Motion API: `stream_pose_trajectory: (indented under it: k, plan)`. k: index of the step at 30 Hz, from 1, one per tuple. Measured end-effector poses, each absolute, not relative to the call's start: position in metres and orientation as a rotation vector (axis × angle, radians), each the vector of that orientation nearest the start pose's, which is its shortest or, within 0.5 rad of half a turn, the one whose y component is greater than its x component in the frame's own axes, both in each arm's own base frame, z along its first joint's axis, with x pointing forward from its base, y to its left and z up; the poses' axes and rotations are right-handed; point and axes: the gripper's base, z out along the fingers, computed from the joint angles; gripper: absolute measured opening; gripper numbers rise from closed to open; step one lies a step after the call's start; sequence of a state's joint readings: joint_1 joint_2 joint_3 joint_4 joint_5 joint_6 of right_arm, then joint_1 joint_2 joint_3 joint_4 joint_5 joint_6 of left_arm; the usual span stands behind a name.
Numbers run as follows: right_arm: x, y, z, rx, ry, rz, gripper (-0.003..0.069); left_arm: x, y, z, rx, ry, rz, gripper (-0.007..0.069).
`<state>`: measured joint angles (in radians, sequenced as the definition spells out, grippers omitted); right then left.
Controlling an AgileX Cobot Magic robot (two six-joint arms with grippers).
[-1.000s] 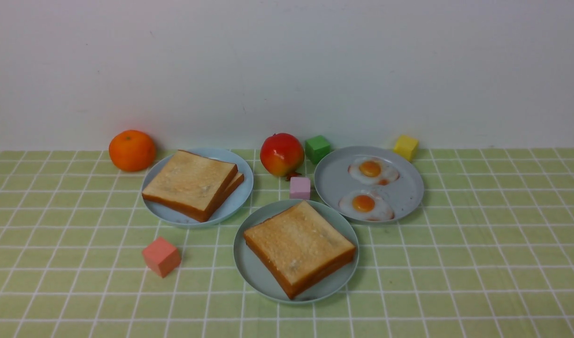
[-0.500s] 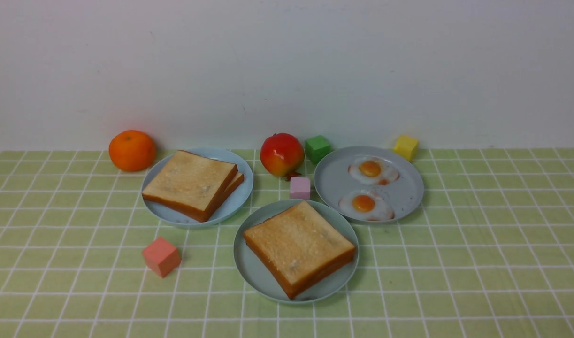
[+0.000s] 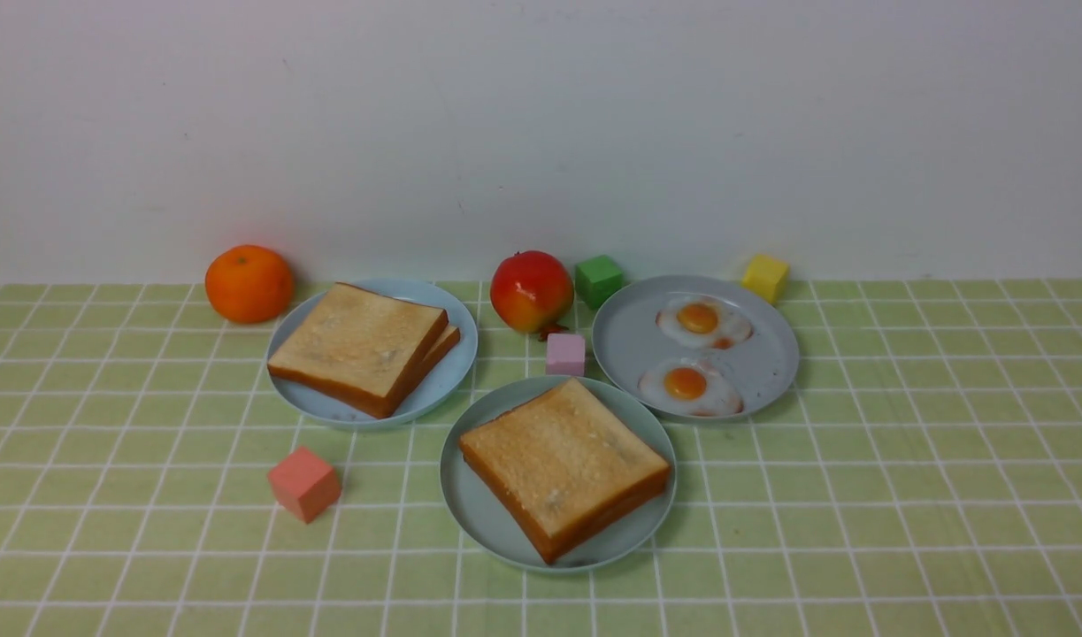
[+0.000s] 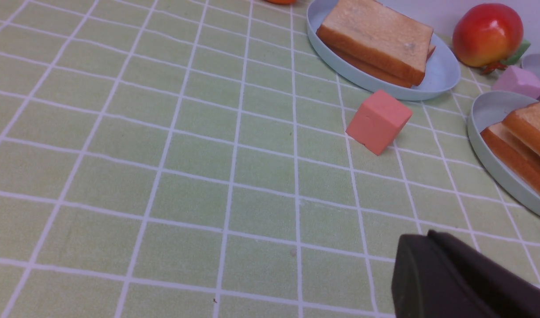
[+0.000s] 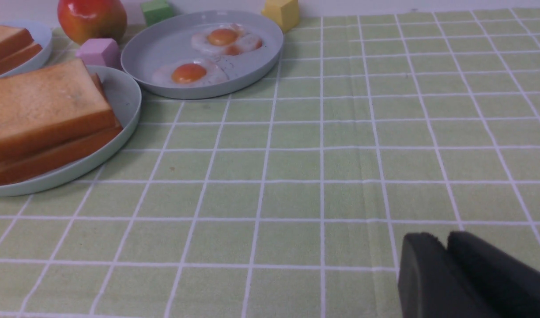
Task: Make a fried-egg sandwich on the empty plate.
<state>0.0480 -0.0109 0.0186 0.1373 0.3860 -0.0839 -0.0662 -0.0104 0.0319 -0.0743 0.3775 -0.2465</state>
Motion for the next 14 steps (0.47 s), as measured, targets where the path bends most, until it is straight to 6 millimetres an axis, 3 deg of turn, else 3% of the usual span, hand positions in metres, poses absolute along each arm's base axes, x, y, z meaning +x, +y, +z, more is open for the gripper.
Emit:
stream_pose_trajectory:
  k: [14]
  plan:
    - [0.0518, 0.0072, 0.1731, -0.04, 1.875, 0.111, 0.0111, 0.0523, -0.006, 0.1692, -0.216, 1.879, -0.287, 0.0016]
